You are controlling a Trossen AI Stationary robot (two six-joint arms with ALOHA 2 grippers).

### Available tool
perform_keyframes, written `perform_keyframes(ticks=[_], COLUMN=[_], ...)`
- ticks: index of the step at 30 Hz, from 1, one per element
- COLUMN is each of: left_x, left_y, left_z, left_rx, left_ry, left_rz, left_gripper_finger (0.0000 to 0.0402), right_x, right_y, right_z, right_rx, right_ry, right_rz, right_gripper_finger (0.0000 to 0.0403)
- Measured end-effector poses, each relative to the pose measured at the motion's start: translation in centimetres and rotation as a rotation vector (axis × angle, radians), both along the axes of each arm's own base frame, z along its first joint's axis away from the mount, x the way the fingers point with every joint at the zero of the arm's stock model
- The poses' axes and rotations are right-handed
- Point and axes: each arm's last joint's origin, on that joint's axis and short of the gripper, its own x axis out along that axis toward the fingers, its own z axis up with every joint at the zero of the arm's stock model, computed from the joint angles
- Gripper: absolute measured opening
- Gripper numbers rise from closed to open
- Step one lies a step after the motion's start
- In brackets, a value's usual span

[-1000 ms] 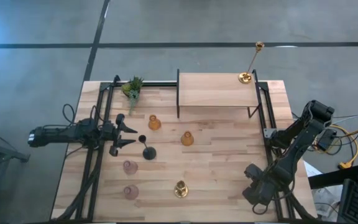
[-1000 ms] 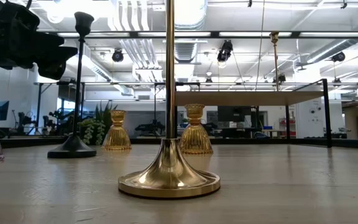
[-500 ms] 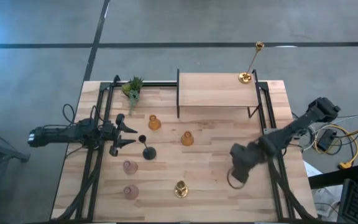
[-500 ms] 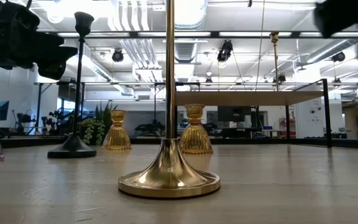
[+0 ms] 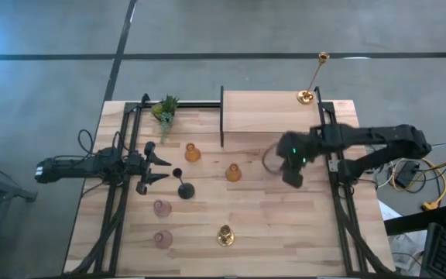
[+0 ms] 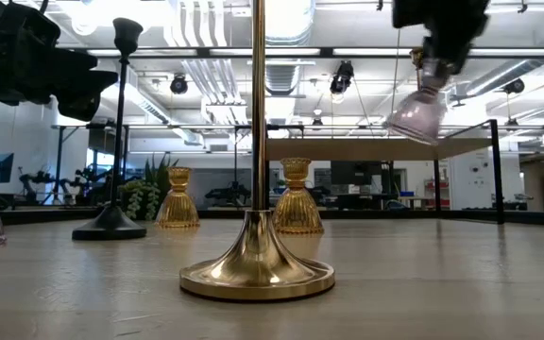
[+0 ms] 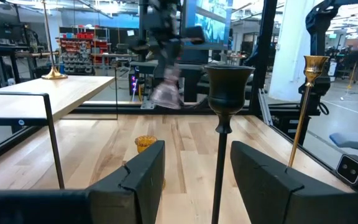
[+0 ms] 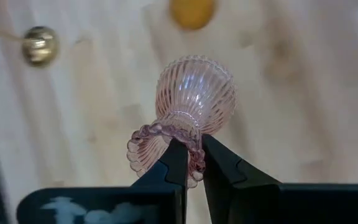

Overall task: Pick & Place candle stick holders
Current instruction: Put the bottom right pink candle holder on the shelf

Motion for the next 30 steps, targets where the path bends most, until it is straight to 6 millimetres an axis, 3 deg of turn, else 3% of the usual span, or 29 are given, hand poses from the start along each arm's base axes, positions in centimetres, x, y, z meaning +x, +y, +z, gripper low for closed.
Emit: perform_keyframes(ticks=[13,22,30], left_x=[0.0,0.0,0.0], left_y=[0.0,0.0,0.0], left_z=[0.0,0.0,0.0], left_rx=[0.000,0.000,0.000], left_ry=[0.000,0.000,0.000], left_rz=[0.000,0.000,0.000], left_gripper_finger=[0.0188,0.0188,0.0188], right_x=[1.2,3.1,4.8], right_y=[-10.4,-16.2,-19.1], right_z=[5.3,6.1,5.8], right_rx=[-0.202,-0.163,-0.126], right_ry=[0.089,0.221,0.251], right_rz=[0.024,0.015,0.028], right_gripper_finger=[0.0018,0.0018,0.0018])
